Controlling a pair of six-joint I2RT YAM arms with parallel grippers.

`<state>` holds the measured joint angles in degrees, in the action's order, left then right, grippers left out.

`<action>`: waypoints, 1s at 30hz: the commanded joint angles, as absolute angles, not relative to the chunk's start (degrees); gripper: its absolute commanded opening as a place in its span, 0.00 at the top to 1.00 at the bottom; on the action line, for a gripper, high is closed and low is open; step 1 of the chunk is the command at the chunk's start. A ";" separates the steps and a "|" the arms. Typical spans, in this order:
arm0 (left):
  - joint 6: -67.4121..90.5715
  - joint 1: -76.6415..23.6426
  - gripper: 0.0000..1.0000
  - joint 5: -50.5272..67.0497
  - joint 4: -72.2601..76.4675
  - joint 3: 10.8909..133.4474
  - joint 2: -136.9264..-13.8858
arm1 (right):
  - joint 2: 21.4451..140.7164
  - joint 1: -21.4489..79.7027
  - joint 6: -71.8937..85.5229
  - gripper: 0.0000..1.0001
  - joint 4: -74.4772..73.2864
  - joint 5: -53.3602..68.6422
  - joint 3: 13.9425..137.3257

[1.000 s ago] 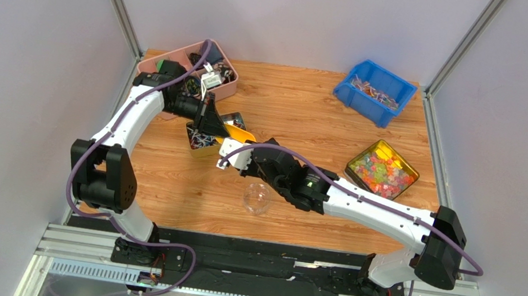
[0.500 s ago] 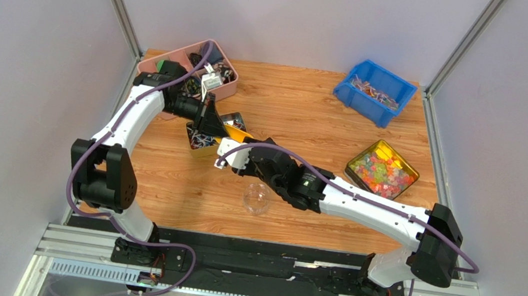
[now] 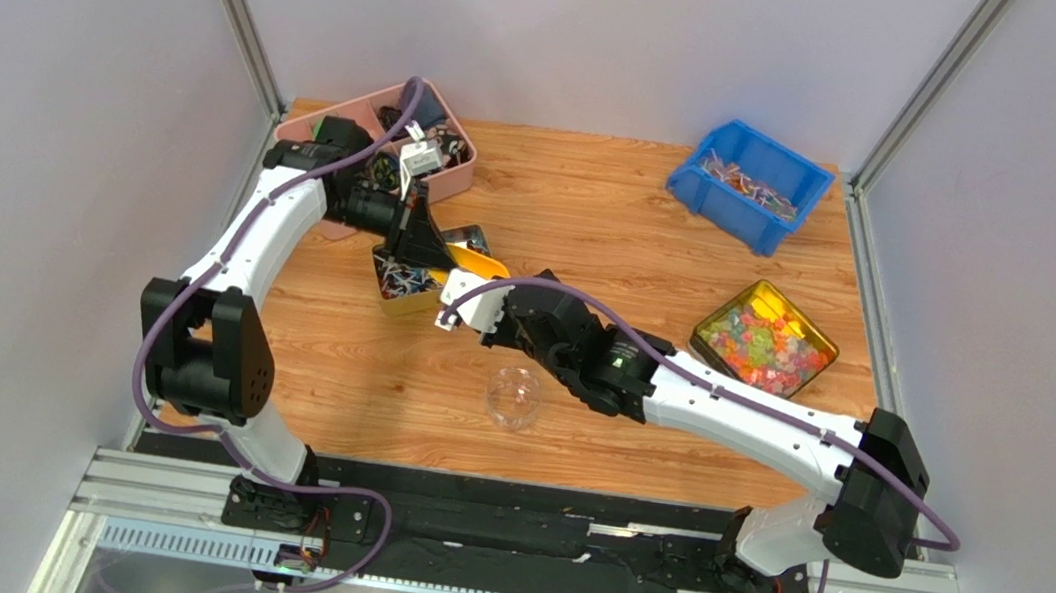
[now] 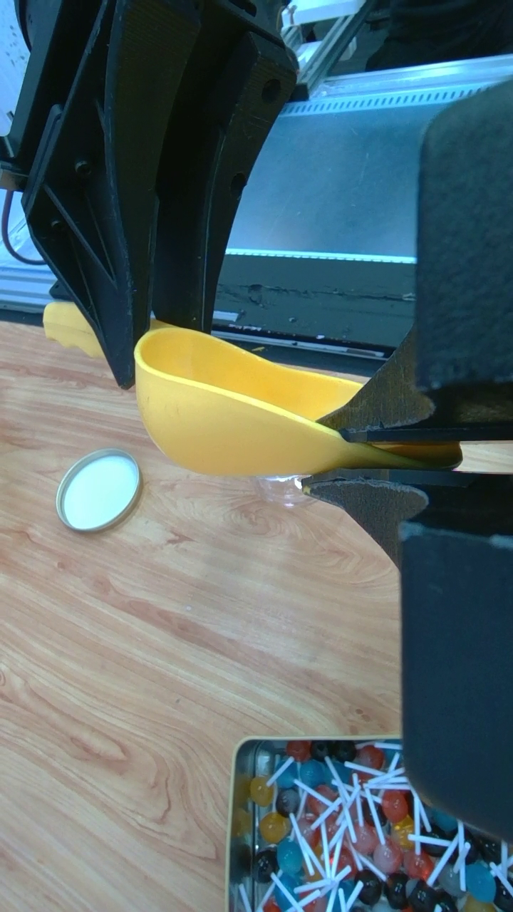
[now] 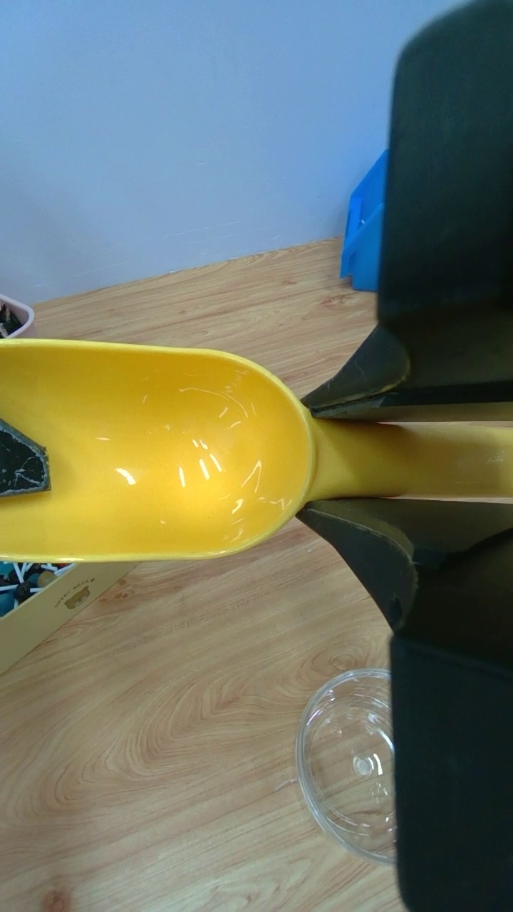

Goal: Pack the candies
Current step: Pick up the spatula from the center of the board.

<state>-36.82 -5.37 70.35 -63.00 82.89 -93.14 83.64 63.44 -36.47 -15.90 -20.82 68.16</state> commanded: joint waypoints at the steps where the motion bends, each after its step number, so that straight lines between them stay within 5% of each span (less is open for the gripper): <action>1: -40.08 -7.03 1.00 78.13 -69.08 84.81 -92.72 | 81.39 62.23 -36.83 1.00 -9.93 -19.51 67.85; 6: -40.25 -7.12 0.97 77.87 -69.26 84.99 -93.08 | 81.30 62.23 -36.65 1.00 -9.93 -19.86 68.38; 7: -40.17 -7.12 0.79 77.78 -69.34 85.08 -93.16 | 81.39 62.23 -36.56 1.00 -10.11 -19.95 68.47; 10: -40.08 -7.12 0.57 77.08 -69.35 85.60 -93.25 | 81.04 62.23 -36.83 1.00 -10.20 -20.48 68.64; 19: -37.36 -5.19 0.22 73.04 -67.94 89.20 -92.64 | 77.88 62.23 -37.61 1.00 -12.48 -20.30 67.06; 30: -19.88 -0.35 0.10 49.78 -46.16 84.38 -91.32 | 72.60 58.81 -37.88 1.00 -15.91 -18.02 63.28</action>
